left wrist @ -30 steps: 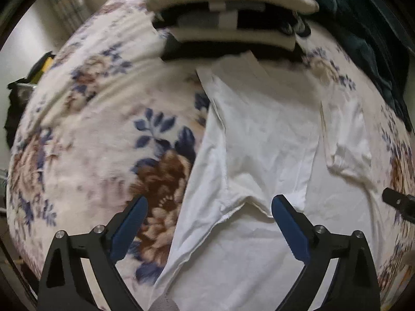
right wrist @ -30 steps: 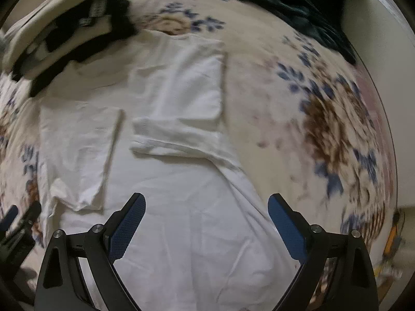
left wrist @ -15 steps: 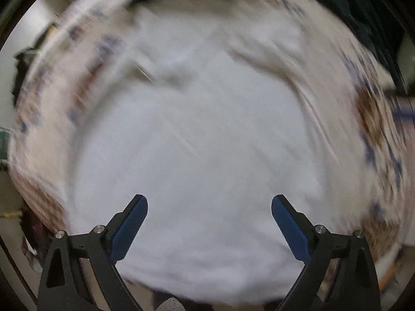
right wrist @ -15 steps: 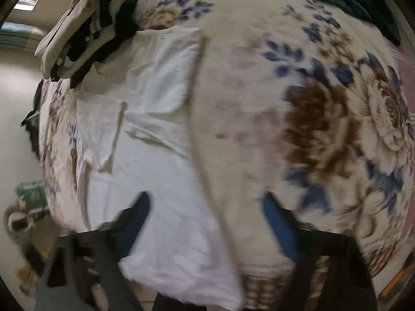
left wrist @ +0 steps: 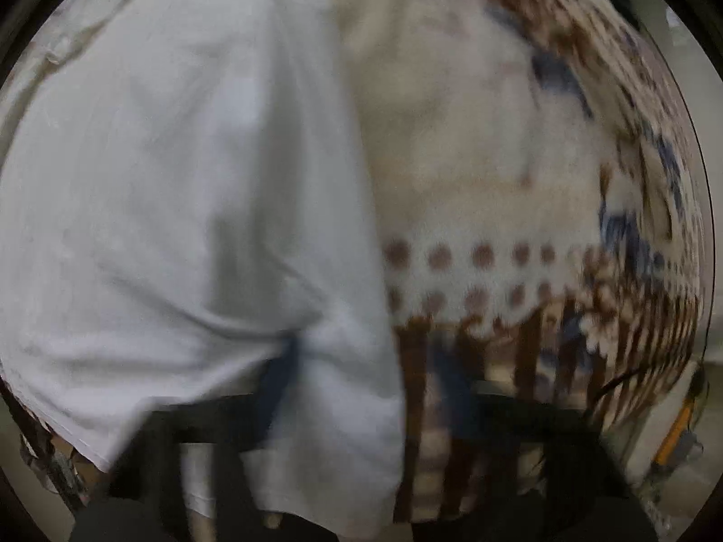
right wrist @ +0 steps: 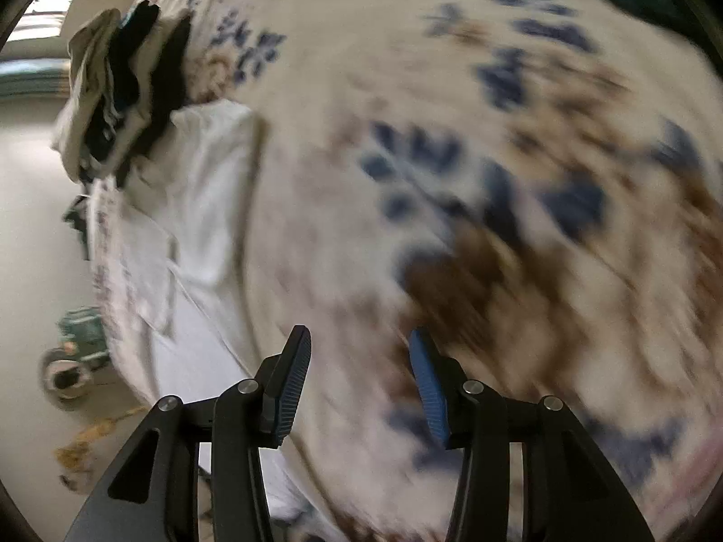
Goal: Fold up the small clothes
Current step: 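Grasp the T-shirt hem with the left tool while the right tool grasps the hem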
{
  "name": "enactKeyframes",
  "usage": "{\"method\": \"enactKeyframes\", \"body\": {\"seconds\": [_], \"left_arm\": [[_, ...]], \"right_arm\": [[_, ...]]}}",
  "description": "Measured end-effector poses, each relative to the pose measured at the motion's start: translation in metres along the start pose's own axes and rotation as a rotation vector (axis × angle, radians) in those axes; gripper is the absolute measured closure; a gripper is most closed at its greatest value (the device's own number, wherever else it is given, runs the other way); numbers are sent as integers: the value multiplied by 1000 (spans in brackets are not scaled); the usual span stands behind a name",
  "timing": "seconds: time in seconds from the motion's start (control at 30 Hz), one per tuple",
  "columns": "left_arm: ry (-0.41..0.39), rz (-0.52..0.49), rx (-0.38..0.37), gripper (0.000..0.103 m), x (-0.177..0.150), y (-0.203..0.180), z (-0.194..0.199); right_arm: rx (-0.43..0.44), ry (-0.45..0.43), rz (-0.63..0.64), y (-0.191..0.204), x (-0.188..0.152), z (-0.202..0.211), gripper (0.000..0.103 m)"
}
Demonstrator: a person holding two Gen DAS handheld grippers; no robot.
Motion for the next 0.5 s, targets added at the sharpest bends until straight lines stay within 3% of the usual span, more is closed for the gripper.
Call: {"method": "enactKeyframes", "body": {"seconds": [0.03, 0.17, 0.33, 0.37, 0.4, 0.43, 0.5], "left_arm": [[-12, 18, -13, 101, 2, 5, 3], [-58, 99, -69, 102, 8, 35, 16], [-77, 171, -96, 102, 5, 75, 33], [-84, 184, -97, 102, 5, 83, 40], [-88, 198, -98, 102, 0, 83, 48], [-92, 223, -110, 102, -3, 93, 55], [-99, 262, -117, 102, -10, 105, 71]], "right_arm": [[30, 4, 4, 6, 14, -12, 55], [134, 35, 28, 40, 71, -68, 55], [226, 5, -59, 66, 124, -109, 55], [254, -11, -71, 73, 129, -110, 60], [251, -29, -74, 76, 131, -110, 84], [237, -44, -73, 82, 133, -108, 97], [206, -47, -47, 97, 133, -101, 98]]}}
Point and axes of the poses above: each gripper's, at about its wrist camera, not at the fingertips, and z roughly against the way its jaws point, y to its left, x to its top, the point moved 4 cm from there along -z, roughly the way its jaws point, and after that the axes turned 6 degrees about x, right-handed, at the moved point
